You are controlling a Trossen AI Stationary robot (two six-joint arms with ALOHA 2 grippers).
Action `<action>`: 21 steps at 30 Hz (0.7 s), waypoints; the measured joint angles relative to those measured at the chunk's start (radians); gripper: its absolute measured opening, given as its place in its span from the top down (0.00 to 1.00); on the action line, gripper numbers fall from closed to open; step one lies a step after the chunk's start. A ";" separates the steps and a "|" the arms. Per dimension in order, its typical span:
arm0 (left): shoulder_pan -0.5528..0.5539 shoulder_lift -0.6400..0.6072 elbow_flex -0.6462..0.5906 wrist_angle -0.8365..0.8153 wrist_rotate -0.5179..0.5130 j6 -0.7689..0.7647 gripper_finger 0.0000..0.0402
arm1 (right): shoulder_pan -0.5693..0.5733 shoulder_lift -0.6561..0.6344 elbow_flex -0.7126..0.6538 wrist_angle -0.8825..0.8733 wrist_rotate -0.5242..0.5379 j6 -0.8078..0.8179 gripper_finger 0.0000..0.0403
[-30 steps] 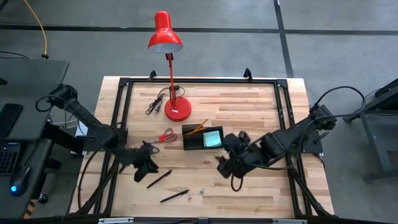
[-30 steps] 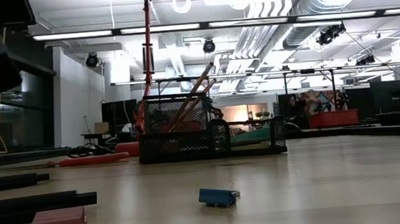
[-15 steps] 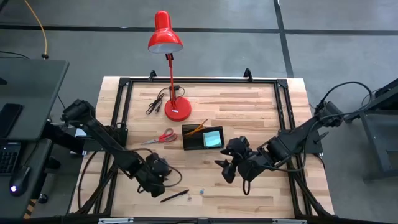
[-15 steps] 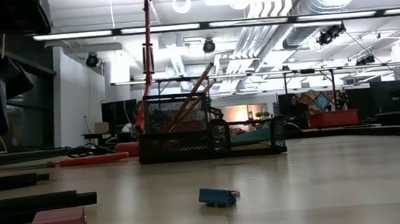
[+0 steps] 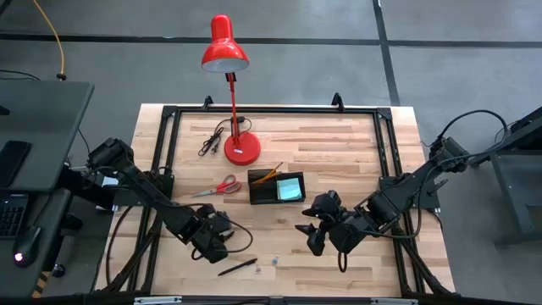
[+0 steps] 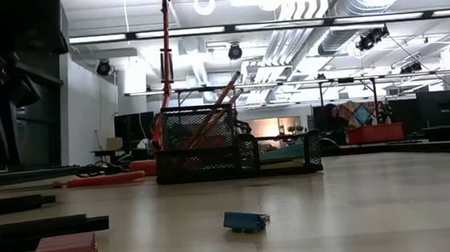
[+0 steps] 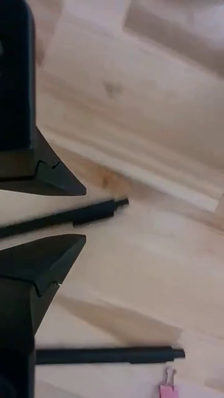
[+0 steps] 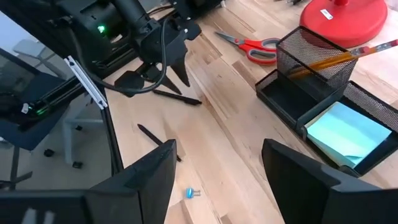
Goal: Pick and place office supplies into organizer
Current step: Put the black pen into the black desk organizer
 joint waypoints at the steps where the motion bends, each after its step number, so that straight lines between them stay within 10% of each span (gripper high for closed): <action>1: 0.000 0.008 0.000 0.008 0.012 0.001 0.75 | 0.000 0.000 0.000 -0.001 0.000 0.000 0.43; 21: 0.001 0.107 0.003 0.019 0.152 -0.061 0.75 | 0.001 0.002 0.001 -0.048 0.007 -0.026 0.45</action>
